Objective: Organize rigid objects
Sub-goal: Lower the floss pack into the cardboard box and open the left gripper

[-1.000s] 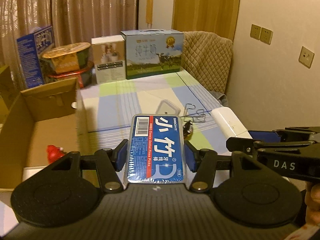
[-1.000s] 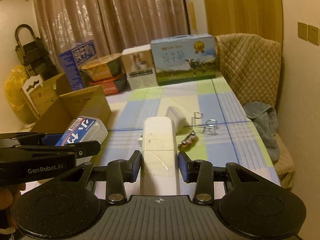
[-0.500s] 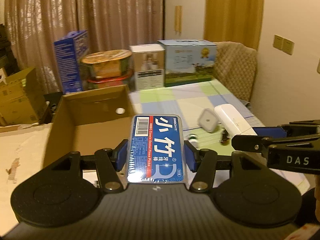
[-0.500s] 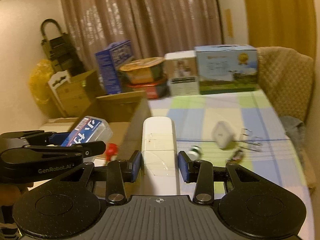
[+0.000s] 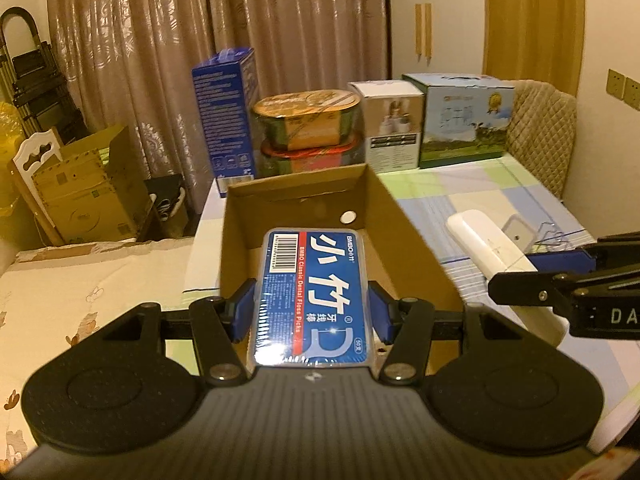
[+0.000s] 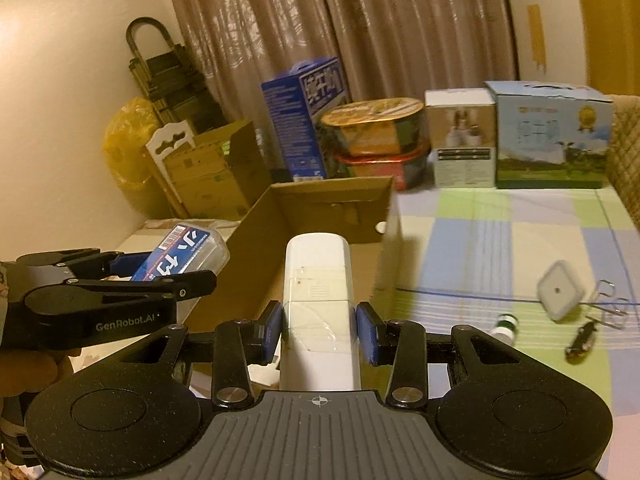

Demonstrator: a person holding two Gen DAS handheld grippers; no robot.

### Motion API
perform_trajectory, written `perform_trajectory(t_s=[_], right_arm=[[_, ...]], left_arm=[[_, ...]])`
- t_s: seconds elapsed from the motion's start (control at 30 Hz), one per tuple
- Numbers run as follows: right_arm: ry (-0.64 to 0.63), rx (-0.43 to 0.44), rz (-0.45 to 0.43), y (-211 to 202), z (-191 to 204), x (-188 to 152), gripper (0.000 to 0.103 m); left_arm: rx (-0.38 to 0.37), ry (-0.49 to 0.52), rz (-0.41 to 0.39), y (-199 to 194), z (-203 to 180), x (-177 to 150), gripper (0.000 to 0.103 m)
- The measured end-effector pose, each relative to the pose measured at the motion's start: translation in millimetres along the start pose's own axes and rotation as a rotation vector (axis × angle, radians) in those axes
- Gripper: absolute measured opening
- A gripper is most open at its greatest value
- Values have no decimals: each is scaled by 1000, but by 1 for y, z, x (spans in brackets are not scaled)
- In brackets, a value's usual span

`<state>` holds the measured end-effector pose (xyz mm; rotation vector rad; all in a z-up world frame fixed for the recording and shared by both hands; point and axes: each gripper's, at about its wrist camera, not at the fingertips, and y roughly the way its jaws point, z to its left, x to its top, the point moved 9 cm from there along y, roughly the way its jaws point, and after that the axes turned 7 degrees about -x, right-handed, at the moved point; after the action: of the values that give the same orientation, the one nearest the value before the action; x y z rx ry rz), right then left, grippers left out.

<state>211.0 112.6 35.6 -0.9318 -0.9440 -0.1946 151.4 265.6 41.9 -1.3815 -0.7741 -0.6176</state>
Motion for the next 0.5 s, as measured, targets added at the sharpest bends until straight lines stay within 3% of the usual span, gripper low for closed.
perform_trajectory(t_s=[0.5], right_arm=[[25,-8,80,68,7,-14,37]], left_arm=[[-9,-29,78,51,27,-29,53]])
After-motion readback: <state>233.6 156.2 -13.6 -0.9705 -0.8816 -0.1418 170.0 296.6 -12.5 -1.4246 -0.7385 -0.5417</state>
